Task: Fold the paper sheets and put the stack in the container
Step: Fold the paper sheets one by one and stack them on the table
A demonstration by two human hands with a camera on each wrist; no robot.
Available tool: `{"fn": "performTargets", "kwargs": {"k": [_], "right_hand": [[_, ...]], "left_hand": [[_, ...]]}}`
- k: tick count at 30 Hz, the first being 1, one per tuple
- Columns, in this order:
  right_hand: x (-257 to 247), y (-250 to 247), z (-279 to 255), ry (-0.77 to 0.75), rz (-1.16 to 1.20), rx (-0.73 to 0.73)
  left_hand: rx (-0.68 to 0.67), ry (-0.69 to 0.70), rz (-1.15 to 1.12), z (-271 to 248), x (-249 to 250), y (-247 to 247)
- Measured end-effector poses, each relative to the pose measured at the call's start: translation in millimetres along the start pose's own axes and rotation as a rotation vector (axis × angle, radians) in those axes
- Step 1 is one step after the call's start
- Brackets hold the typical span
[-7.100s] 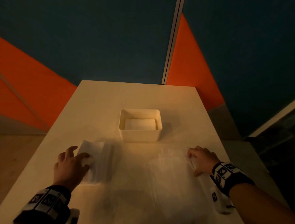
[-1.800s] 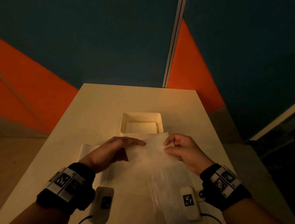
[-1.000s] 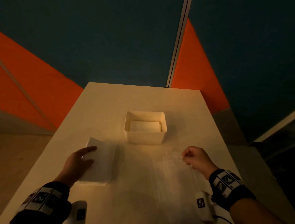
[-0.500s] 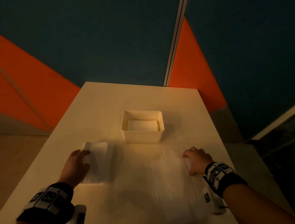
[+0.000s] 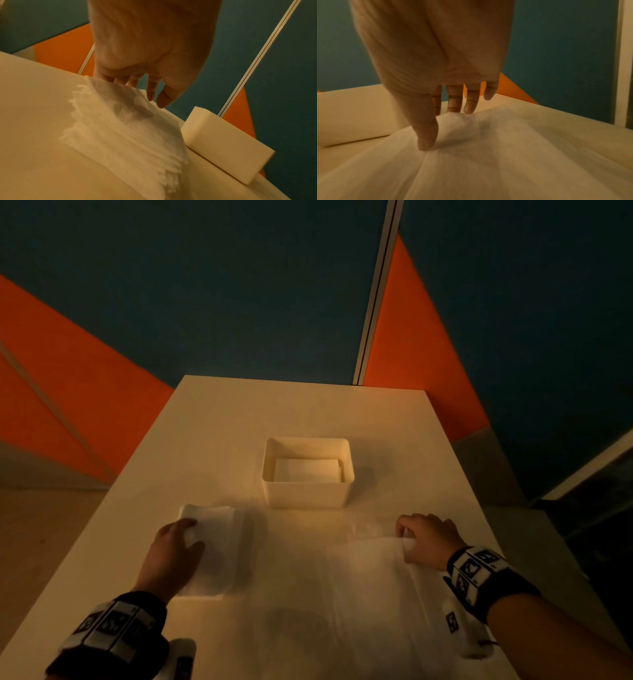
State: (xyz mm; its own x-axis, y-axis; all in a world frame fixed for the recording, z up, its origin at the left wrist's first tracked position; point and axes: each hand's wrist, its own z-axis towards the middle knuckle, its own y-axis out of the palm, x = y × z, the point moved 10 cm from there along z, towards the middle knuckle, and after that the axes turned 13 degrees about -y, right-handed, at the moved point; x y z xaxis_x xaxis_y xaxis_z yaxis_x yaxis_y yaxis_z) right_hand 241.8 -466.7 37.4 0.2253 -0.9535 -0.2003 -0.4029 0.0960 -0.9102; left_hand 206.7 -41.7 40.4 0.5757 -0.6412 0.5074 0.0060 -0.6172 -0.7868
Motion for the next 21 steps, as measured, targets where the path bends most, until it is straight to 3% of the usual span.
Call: {"fn": "performTargets", "kwargs": {"k": [8,18,21], "right_hand": [[2.5,-12.7,-4.2,-0.01,0.172,0.06],[3.5,-10.3,-3.0,-0.138,0.39,0.191],[-1.0,-3.0,-1.7,-0.182,0.356,0.12]], "left_hand": [[0.033,-0.029,0.016,5.6,-2.0,-1.7],[0.045,-0.04,0.079,8.4,-6.5,-4.8],[0.04,-0.04,0.095,7.7,-8.1,-3.7]]}}
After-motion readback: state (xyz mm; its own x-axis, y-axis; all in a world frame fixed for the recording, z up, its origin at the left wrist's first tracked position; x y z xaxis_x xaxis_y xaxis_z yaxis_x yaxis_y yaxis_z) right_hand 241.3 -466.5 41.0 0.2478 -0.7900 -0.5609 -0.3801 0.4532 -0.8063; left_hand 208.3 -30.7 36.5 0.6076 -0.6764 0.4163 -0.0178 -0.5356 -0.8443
